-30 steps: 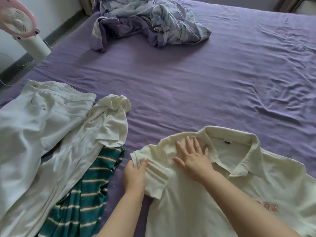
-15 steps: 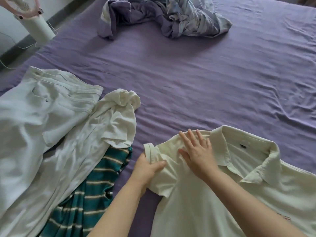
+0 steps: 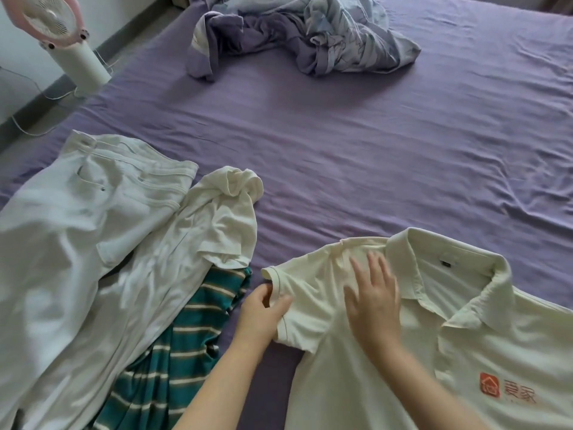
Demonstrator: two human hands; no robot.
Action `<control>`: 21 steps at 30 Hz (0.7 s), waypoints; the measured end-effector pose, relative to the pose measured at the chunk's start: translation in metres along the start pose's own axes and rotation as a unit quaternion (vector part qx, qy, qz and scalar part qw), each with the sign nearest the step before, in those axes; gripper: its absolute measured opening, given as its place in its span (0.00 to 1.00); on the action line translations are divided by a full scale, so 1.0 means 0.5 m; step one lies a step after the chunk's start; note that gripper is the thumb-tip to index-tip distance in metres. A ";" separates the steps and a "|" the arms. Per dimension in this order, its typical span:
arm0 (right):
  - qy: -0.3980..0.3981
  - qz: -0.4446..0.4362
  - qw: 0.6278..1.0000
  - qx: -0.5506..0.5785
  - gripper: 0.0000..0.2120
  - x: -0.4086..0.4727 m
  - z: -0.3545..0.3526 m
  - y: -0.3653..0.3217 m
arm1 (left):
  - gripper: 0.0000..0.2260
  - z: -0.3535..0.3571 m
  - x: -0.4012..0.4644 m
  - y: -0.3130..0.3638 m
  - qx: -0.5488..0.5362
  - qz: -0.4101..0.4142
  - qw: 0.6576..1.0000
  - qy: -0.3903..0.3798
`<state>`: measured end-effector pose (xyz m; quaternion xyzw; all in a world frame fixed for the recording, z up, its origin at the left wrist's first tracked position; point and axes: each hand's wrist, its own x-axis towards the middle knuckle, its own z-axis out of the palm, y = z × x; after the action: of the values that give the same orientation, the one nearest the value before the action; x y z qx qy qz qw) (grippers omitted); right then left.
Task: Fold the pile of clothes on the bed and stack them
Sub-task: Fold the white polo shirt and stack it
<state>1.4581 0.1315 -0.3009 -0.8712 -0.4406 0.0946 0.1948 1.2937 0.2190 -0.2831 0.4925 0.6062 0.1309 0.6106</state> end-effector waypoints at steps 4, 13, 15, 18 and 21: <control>-0.163 0.016 0.983 -0.078 0.28 -0.077 0.030 0.012 | 0.14 0.022 -0.004 0.018 -0.089 -0.044 0.995 -0.016; -0.081 0.024 0.996 0.030 0.24 -0.154 -0.100 0.116 | 0.22 0.167 -0.095 0.062 0.217 0.223 0.946 -0.095; -0.093 0.001 0.996 -0.013 0.26 -0.192 -0.117 0.158 | 0.24 0.204 -0.099 0.049 0.272 0.235 0.925 -0.122; -0.097 -0.064 0.989 -0.092 0.32 -0.237 -0.124 0.208 | 0.23 0.233 -0.089 0.017 0.345 0.207 0.907 -0.124; -0.110 -0.112 0.983 -0.094 0.28 -0.261 -0.137 0.241 | 0.24 0.250 -0.080 -0.002 0.386 0.148 0.904 -0.111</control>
<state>1.4918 -0.0557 -0.2908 -0.8149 -0.5613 0.1255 0.0716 1.3928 0.1328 -0.2870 0.7847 0.4579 -0.0800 0.4101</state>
